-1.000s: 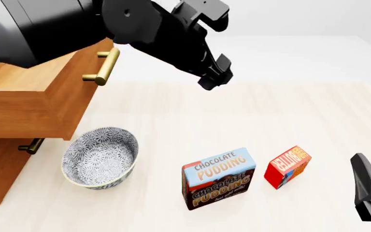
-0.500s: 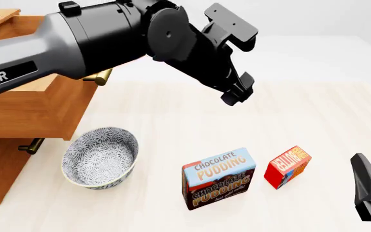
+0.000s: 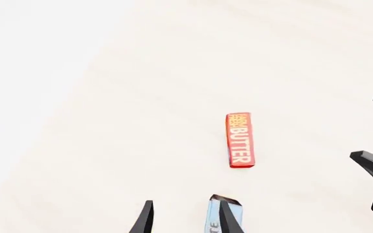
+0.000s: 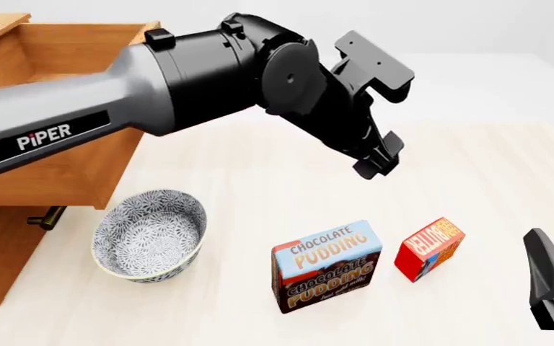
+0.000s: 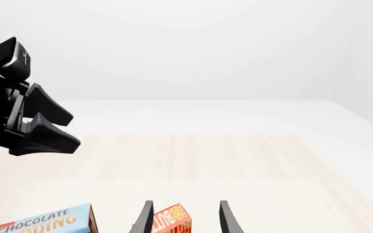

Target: Put the butter at the back in the top drawer of the cabinet and close it.

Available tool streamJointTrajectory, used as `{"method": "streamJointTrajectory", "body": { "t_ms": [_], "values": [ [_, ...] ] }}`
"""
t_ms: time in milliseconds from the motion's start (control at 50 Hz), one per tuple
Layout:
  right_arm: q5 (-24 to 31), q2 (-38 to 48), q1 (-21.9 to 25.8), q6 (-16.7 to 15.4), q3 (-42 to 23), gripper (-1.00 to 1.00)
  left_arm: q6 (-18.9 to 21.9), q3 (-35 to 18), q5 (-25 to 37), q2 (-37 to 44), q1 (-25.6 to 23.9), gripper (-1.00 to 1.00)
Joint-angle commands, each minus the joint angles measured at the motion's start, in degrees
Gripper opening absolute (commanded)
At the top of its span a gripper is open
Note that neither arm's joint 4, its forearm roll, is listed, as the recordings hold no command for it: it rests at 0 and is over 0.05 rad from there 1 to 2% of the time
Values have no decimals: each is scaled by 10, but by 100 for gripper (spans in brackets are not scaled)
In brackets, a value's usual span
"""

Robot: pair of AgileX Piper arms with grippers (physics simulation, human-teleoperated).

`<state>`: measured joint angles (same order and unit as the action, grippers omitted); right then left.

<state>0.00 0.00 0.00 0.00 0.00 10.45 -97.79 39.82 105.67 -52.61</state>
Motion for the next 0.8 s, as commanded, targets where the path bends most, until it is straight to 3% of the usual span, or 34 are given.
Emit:
{"method": "streamJointTrajectory", "body": {
  "t_ms": [20,800],
  "values": [
    [0,0,0,0,0,100,-1,-7,0,17,-8,100],
    [0,0,0,0,0,100,-10,-66,5,109,-35,100]
  ]
}}
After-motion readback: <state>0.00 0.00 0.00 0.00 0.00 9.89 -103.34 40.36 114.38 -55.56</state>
